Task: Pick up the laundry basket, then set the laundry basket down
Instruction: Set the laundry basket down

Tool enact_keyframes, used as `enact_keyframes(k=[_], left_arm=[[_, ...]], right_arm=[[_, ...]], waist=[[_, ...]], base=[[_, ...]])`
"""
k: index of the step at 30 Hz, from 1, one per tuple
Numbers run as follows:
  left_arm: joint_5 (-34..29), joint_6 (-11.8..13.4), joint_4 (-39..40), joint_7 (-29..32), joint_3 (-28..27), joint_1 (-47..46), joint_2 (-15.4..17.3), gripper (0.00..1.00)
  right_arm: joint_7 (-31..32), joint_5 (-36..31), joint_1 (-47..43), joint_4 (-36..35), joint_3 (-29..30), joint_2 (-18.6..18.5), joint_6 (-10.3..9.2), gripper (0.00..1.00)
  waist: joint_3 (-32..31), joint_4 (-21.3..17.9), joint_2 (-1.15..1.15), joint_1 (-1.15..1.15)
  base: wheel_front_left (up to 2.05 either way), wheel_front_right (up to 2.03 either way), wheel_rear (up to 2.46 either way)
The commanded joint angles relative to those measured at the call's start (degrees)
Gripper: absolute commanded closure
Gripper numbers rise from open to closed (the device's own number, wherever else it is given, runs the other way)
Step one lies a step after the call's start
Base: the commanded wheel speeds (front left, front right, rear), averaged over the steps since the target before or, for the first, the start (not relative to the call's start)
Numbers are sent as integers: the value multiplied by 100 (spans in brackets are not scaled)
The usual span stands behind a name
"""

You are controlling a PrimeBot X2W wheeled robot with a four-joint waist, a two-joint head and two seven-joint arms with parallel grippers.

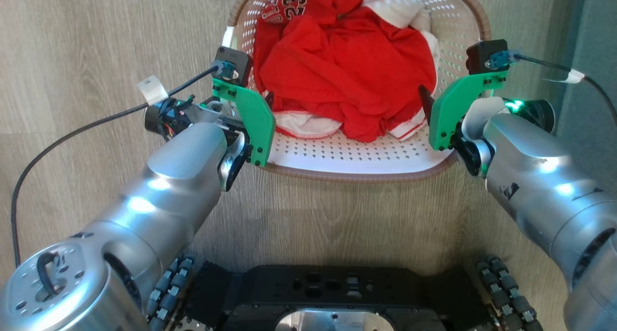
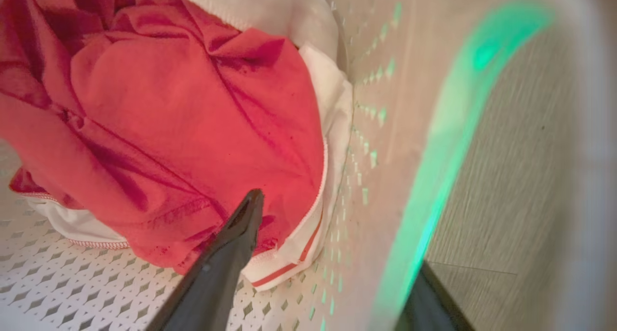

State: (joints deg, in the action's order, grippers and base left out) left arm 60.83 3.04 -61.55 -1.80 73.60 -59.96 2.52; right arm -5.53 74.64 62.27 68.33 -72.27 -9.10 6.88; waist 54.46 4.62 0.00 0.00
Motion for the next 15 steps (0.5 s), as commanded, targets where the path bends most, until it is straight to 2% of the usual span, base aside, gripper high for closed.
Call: enact_keyframes(k=[1, 15], left_arm=[[-13, -2, 76, 31, -25, 71, 36, 0], [118, 46, -42, 250, -25, 430, 36, 0]], right_arm=[[-8, -20, -400, -1, -42, 98, 61, 0], [176, -26, -586, 260, -58, 212, 61, 0]], waist=[[-65, 7, 0, 0], [-804, 4, 0, 0]], base=[[0, 0, 0], [0, 0, 0]])
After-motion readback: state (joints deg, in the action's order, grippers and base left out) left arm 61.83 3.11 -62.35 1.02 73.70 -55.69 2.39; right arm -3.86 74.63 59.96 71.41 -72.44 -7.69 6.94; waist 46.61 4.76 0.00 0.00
